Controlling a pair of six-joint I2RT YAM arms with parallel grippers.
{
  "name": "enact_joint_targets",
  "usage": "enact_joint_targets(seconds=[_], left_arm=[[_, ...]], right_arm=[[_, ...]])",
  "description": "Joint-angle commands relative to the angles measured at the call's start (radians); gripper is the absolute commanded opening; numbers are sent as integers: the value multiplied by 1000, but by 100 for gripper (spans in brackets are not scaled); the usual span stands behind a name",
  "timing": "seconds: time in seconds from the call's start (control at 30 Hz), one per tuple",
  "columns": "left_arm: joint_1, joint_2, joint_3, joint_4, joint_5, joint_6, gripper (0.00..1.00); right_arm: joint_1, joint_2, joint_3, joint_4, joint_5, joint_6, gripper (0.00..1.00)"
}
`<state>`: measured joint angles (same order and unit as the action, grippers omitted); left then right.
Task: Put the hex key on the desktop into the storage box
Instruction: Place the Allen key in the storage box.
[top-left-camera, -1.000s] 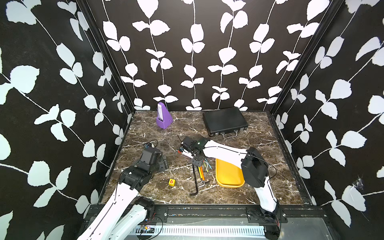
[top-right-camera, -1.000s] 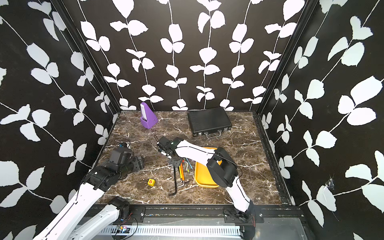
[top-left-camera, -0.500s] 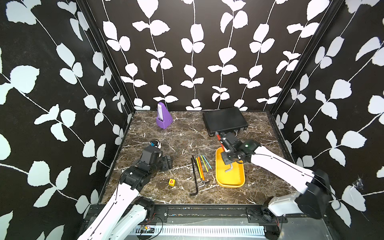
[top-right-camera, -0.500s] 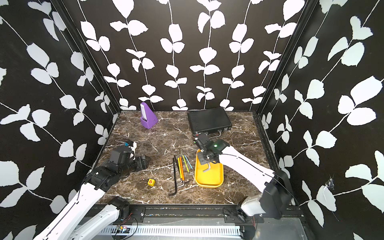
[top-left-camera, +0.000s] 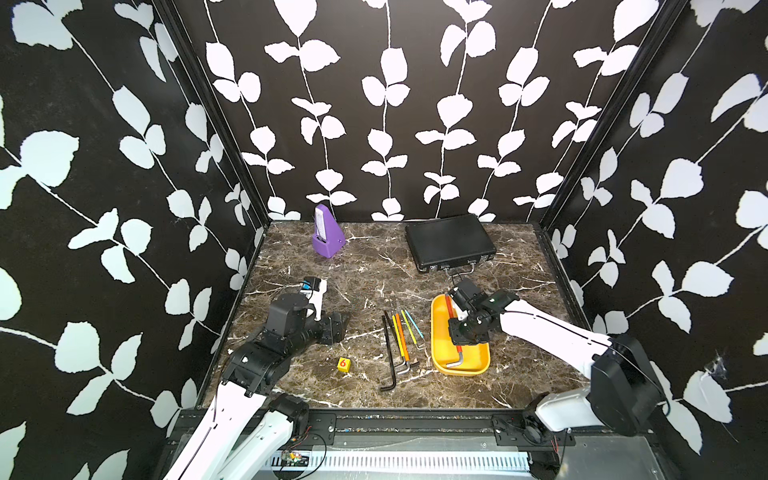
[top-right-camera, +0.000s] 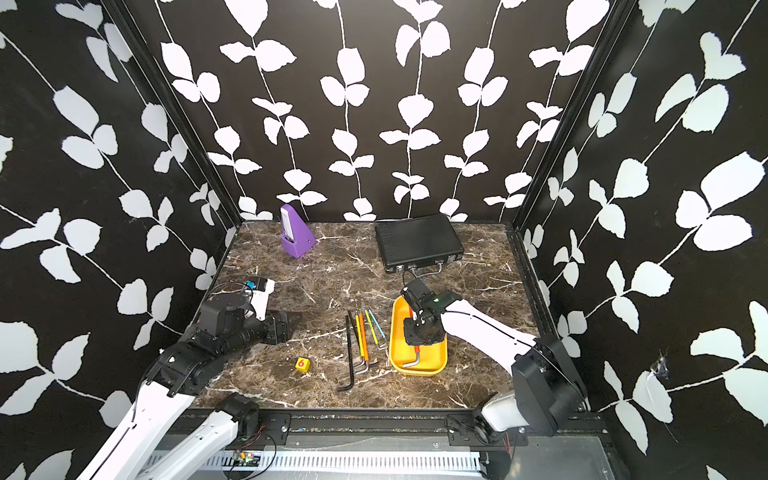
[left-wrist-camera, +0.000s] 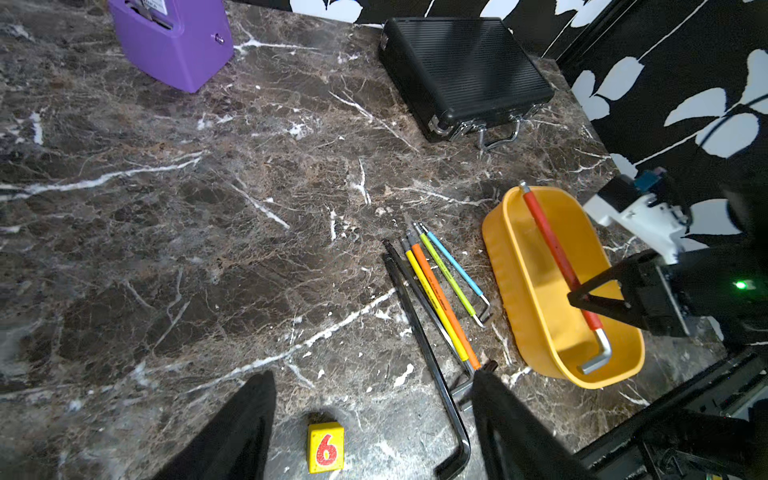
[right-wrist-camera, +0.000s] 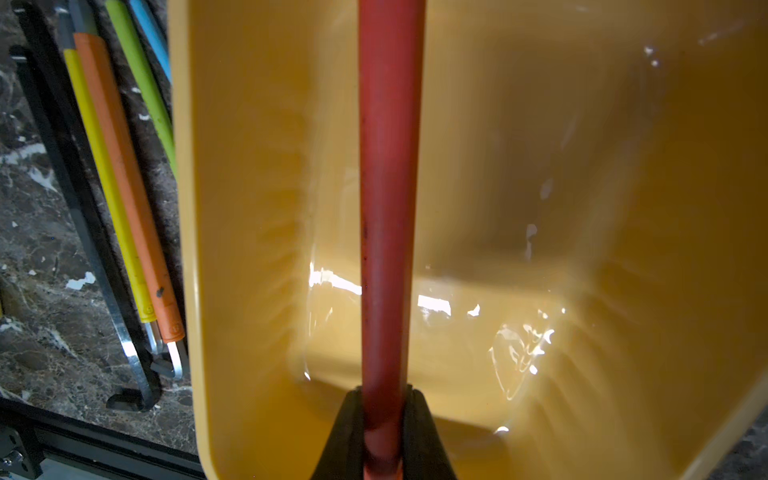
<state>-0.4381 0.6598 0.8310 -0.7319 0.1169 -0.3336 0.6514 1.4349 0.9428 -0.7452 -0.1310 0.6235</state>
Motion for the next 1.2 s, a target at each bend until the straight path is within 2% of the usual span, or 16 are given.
enact_joint_targets(seconds=[0.0, 0.63, 0.77, 0.87, 0.93, 1.03, 1.17], left_arm=[[-4, 7, 29, -47, 15, 61, 75], [-4, -36, -37, 18, 3, 13, 75], [-4, -39, -31, 12, -13, 10, 75], [-4, -46, -34, 14, -25, 1, 75], [-4, -51, -37, 17, -31, -2, 75], [-4, -60, -44, 19, -45, -11, 75], [-4, -72, -54, 24, -64, -25, 75]], right_arm=[[-12, 5, -29, 45, -7, 29, 0], [-71, 82, -129, 119, 56, 47, 0], [-71, 89, -133, 124, 51, 46, 27], [-72, 63, -131, 115, 76, 41, 42], [-70, 36, -121, 94, 97, 34, 45], [-56, -25, -88, 53, 148, 12, 45], [24, -84, -2, -19, 270, -7, 45]])
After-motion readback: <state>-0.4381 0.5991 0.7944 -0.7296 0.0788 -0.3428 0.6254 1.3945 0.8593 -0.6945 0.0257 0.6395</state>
